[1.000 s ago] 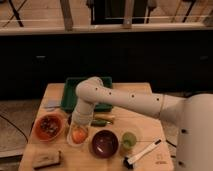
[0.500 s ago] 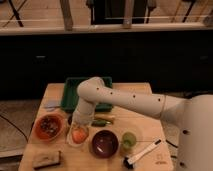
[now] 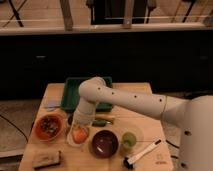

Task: Place apple in paper cup

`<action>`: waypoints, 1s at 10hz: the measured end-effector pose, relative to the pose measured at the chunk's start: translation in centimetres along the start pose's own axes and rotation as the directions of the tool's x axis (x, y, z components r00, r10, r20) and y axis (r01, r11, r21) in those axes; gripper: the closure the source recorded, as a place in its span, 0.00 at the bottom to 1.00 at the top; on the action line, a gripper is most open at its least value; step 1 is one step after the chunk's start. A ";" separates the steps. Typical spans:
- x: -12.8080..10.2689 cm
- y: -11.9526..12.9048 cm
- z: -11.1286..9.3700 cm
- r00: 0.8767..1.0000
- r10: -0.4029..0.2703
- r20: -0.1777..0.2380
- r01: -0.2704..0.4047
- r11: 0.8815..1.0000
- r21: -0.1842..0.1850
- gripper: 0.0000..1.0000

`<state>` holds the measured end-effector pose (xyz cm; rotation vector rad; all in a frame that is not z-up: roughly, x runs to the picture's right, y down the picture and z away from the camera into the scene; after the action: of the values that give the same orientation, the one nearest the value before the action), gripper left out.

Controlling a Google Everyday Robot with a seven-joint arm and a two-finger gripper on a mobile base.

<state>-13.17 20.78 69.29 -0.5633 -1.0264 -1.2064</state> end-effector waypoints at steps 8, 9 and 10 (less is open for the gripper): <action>0.1 -0.7 -0.5 1.000 -0.006 -0.009 0.006 1.000 -0.029 0.20; 0.0 -0.8 -0.5 1.000 -0.008 -0.008 0.008 0.999 -0.033 0.20; 0.0 -0.9 -0.5 1.000 -0.010 -0.009 0.010 0.999 -0.034 0.20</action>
<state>-13.82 20.08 68.89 -0.5796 -1.0039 -1.2362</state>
